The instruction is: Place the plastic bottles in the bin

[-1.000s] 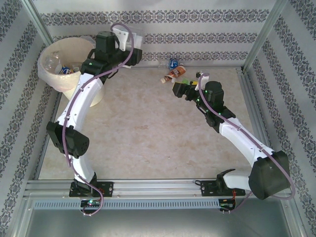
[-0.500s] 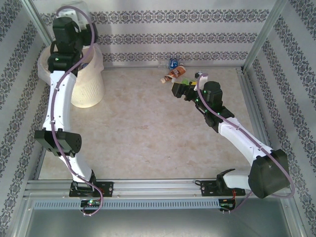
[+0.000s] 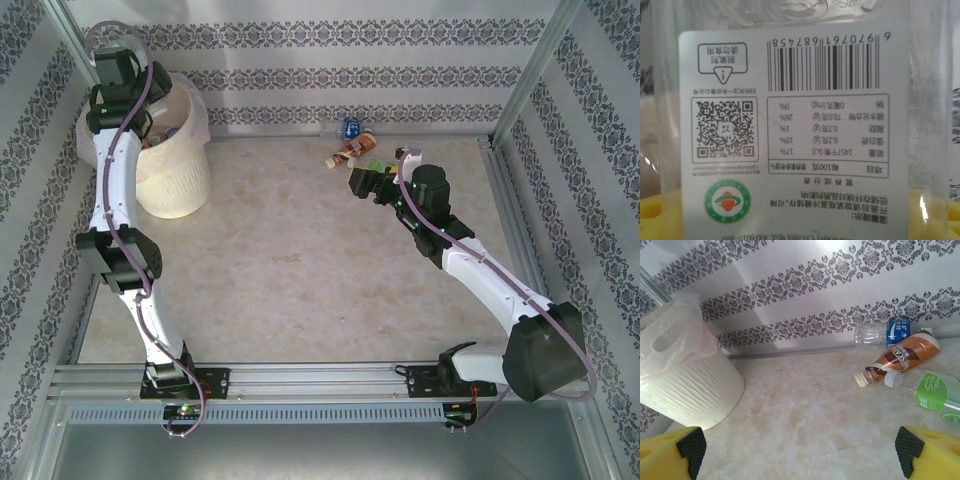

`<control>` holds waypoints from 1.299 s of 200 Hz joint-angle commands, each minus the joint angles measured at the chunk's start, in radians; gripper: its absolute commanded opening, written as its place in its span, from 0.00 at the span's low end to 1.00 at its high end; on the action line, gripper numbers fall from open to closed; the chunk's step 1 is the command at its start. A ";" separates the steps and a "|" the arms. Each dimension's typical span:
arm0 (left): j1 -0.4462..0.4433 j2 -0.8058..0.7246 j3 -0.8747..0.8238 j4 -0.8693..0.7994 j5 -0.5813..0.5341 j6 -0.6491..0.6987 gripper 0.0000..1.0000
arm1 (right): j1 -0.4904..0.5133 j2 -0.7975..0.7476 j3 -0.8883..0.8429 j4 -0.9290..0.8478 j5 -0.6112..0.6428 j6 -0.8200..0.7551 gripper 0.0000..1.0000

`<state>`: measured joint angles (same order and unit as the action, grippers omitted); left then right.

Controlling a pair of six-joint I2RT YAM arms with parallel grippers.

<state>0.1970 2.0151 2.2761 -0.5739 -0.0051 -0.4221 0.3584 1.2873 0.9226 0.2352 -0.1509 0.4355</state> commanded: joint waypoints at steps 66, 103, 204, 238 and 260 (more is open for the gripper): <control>0.030 0.109 0.220 -0.187 0.030 -0.113 1.00 | 0.012 0.001 0.007 -0.010 0.032 -0.023 0.98; 0.028 0.096 0.219 -0.193 0.053 -0.116 1.00 | 0.012 0.007 0.012 -0.010 0.035 -0.022 0.98; -0.035 0.094 0.204 -0.172 0.264 -0.074 1.00 | -0.059 0.044 0.009 -0.039 0.018 0.089 0.98; -0.108 0.048 0.174 -0.163 0.281 -0.032 1.00 | -0.154 0.116 0.039 -0.100 -0.077 0.073 0.98; -0.164 0.010 0.135 -0.142 0.292 -0.008 1.00 | -0.190 0.175 0.106 -0.210 -0.075 -0.013 0.98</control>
<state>0.0868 2.1124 2.4382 -0.7353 0.2478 -0.4850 0.1997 1.4113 0.9466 0.1444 -0.1917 0.4923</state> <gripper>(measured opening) 0.997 0.980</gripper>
